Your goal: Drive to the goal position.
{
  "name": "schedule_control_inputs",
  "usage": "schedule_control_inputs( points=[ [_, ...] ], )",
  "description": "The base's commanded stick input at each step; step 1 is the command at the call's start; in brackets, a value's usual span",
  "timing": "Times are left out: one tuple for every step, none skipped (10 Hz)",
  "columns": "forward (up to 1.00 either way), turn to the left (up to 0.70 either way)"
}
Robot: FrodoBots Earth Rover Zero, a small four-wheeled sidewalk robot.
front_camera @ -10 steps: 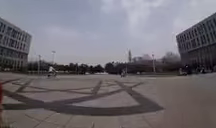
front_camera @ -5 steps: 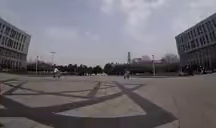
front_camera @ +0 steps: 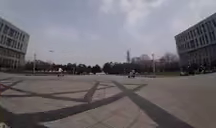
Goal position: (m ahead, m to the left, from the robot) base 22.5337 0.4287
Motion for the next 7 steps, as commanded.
schedule_control_inputs(
  points=[
    [0.85,0.0],
    [0.85,0.0],
    [0.85,0.0],
    [0.85,0.0],
    [0.85,0.0],
    [0.85,0.0],
    [0.85,0.0]
  ],
)
